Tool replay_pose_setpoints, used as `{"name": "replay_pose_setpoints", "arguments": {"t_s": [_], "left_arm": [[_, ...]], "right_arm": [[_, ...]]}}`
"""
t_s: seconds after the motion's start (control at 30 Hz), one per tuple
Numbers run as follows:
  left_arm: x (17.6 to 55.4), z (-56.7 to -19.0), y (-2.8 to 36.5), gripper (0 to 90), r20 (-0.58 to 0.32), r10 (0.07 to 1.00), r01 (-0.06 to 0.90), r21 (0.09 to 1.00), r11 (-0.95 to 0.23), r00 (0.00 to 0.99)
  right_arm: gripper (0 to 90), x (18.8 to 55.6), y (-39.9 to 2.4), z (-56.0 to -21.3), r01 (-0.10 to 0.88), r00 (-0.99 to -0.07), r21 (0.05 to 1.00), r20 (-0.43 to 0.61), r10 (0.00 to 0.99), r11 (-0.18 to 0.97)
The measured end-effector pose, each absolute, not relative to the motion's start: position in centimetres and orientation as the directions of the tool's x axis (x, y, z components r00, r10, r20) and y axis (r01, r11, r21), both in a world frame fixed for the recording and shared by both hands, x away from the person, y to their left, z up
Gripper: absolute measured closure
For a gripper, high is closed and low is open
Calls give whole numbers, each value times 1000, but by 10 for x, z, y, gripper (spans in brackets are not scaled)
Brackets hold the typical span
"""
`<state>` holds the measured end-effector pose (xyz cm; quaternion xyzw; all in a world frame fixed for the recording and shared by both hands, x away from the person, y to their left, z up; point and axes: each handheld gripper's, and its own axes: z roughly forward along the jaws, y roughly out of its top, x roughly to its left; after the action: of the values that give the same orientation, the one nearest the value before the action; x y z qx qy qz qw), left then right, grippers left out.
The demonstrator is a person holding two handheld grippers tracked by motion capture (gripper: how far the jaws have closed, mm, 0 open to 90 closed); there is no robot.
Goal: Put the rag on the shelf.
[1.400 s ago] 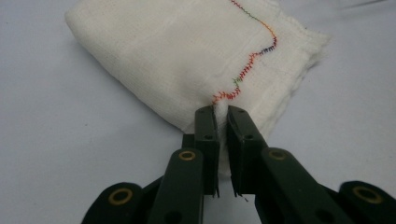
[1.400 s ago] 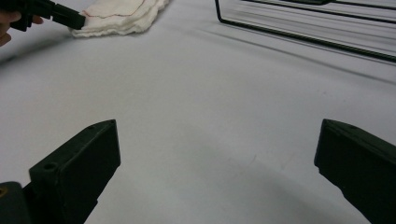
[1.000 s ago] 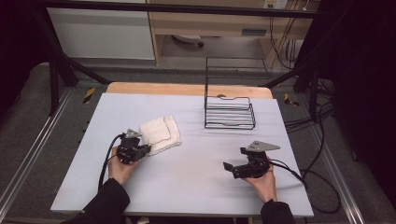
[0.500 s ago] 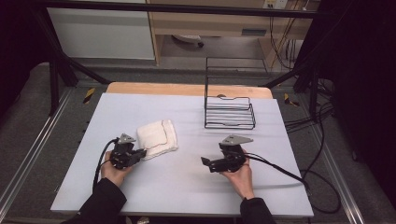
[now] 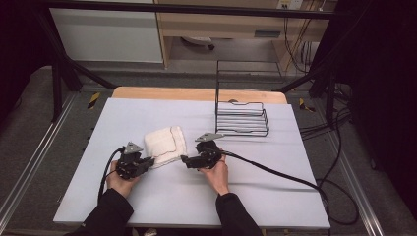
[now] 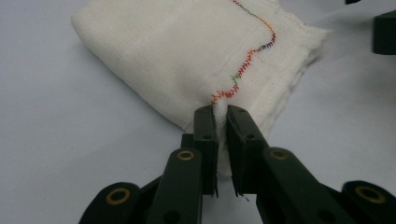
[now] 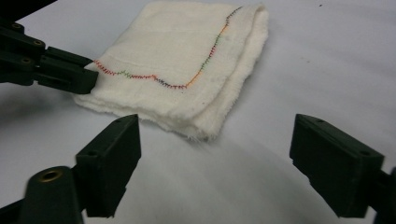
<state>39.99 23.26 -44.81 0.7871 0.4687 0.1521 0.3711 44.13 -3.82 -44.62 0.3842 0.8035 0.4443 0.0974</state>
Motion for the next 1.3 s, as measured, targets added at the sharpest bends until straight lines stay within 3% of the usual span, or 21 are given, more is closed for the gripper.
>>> {"name": "replay_pose_setpoints", "arguments": {"t_s": [0.3,0.47,0.73,0.83,1.13,1.3], "left_arm": [[400,-448,233,819,-113,851,627,727,-281,512],[400,-448,233,819,-116,851,628,727,-278,512],[400,-448,233,819,-126,853,634,725,-270,507],[401,-448,233,821,-130,854,637,724,-265,504],[399,-444,237,826,-152,840,647,713,-272,520],[388,-440,239,824,-164,821,652,698,-296,547]], "right_arm": [[361,460,-21,-453,561,-664,772,205,719,298],[509,462,-17,-459,580,-664,756,224,714,302],[671,462,-16,-460,608,-662,740,274,697,286],[778,461,-15,-460,633,-649,727,313,693,264],[813,449,-17,-452,618,-661,732,288,693,286],[811,424,-16,-449,623,-654,725,276,704,294]]}}
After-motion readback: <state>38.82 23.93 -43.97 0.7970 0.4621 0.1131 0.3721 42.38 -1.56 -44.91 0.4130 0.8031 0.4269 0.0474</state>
